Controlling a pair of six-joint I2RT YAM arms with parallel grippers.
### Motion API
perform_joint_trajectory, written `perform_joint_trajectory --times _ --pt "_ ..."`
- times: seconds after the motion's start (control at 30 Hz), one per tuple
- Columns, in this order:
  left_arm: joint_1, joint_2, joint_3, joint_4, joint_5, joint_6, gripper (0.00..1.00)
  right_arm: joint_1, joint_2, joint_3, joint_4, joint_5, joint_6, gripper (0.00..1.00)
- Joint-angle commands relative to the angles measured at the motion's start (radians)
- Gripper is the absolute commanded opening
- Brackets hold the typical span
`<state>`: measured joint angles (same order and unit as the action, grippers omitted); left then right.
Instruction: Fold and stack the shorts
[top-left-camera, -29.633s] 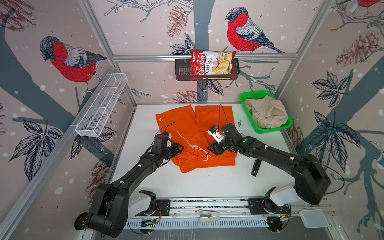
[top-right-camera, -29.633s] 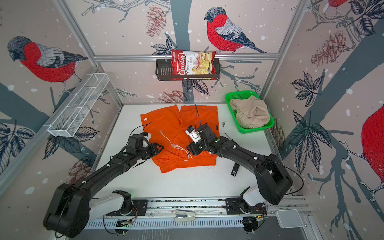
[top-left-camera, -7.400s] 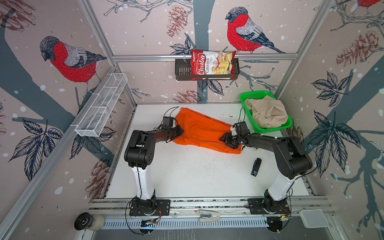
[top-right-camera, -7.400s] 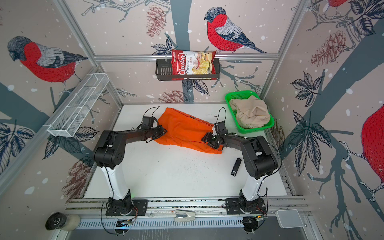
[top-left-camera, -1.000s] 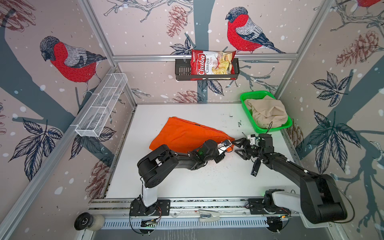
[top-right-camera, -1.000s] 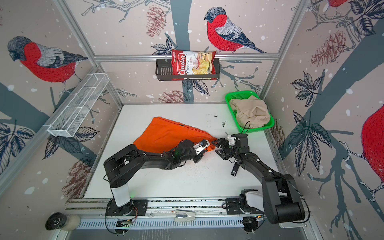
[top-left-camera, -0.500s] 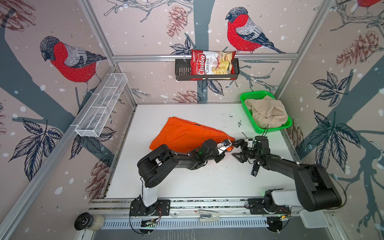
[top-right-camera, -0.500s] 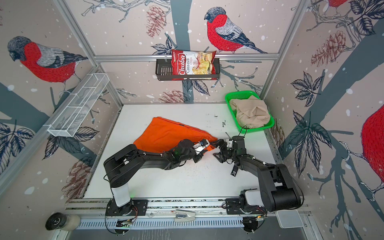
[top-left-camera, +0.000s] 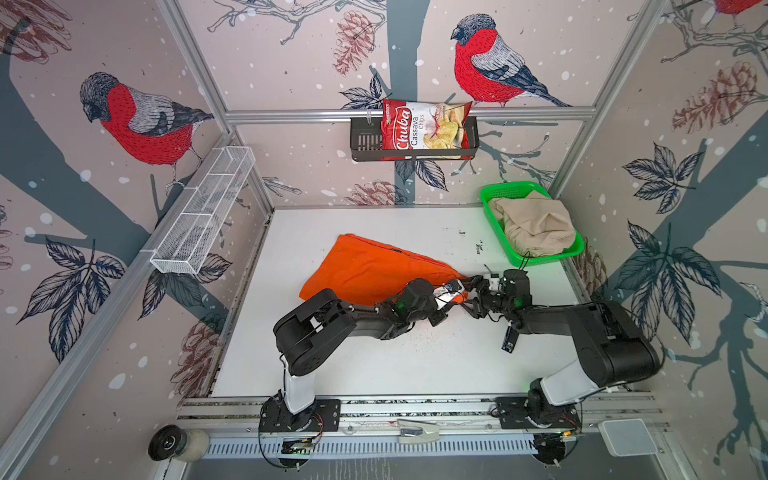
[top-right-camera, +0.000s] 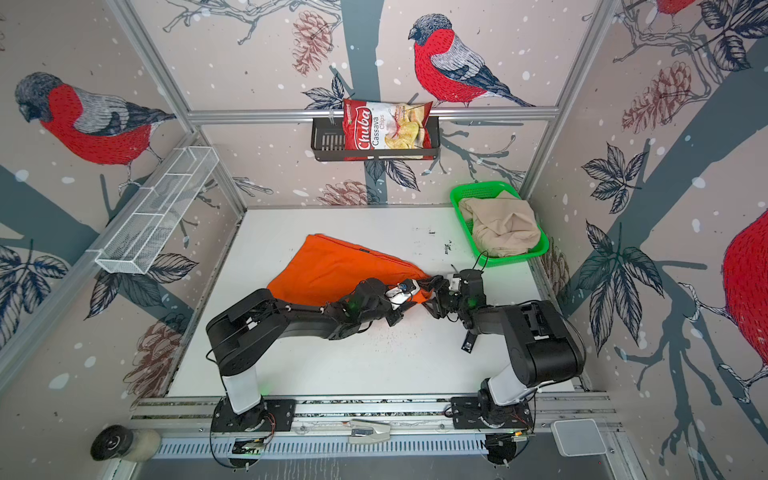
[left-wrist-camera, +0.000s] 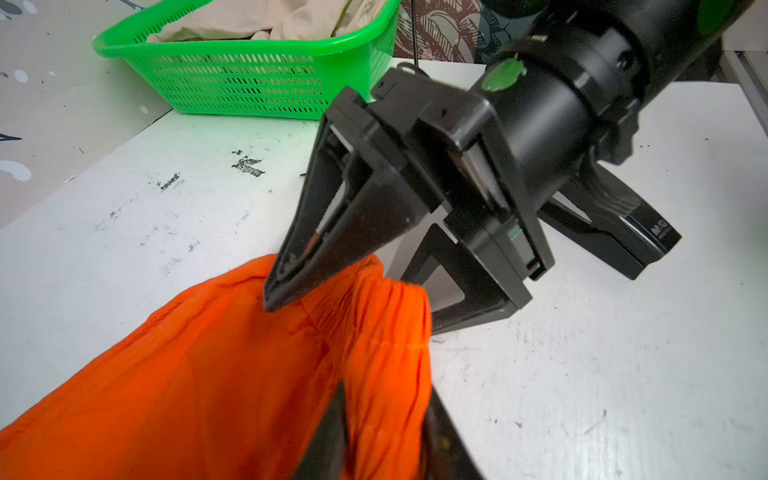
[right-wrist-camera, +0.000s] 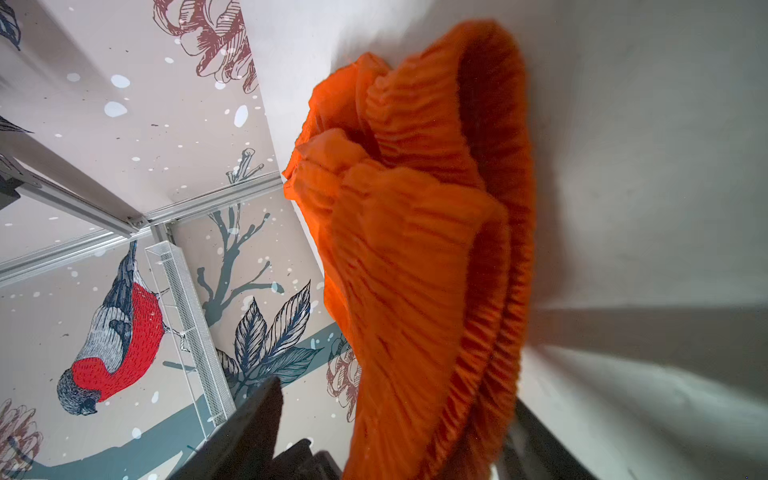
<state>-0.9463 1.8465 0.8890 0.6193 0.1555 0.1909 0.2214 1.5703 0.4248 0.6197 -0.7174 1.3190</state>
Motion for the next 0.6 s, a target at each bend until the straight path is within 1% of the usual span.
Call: perform_joint_trajectory --times 0.0,0.1,0.17,0.27,0.4,0.5,0.57 --pt "0.002 -0.031 -0.015 0.034 -0.013 -0.018 0.41 -0.001 0.015 -0.001 0.039 0.002 -0.008 0.75" --pt "0.008 -0.075 -0.053 0.027 -0.029 -0.04 0.52 0.0 0.035 -0.003 0.034 0.007 -0.025 0.71" --pt "0.016 -0.112 -0.082 0.022 -0.049 -0.068 0.56 0.001 0.046 -0.003 0.017 0.014 -0.042 0.67" --pt "0.047 -0.174 -0.121 -0.005 -0.105 -0.138 0.58 0.0 0.058 -0.007 0.013 0.015 -0.055 0.59" --pt "0.111 -0.264 -0.137 -0.099 -0.188 -0.247 0.59 0.003 0.047 -0.005 -0.032 0.031 -0.088 0.51" --pt "0.186 -0.317 -0.12 -0.216 -0.228 -0.345 0.59 0.007 0.025 0.02 -0.141 0.061 -0.154 0.44" --pt "0.247 -0.344 -0.112 -0.283 -0.217 -0.41 0.59 0.009 0.007 0.04 -0.224 0.084 -0.197 0.4"
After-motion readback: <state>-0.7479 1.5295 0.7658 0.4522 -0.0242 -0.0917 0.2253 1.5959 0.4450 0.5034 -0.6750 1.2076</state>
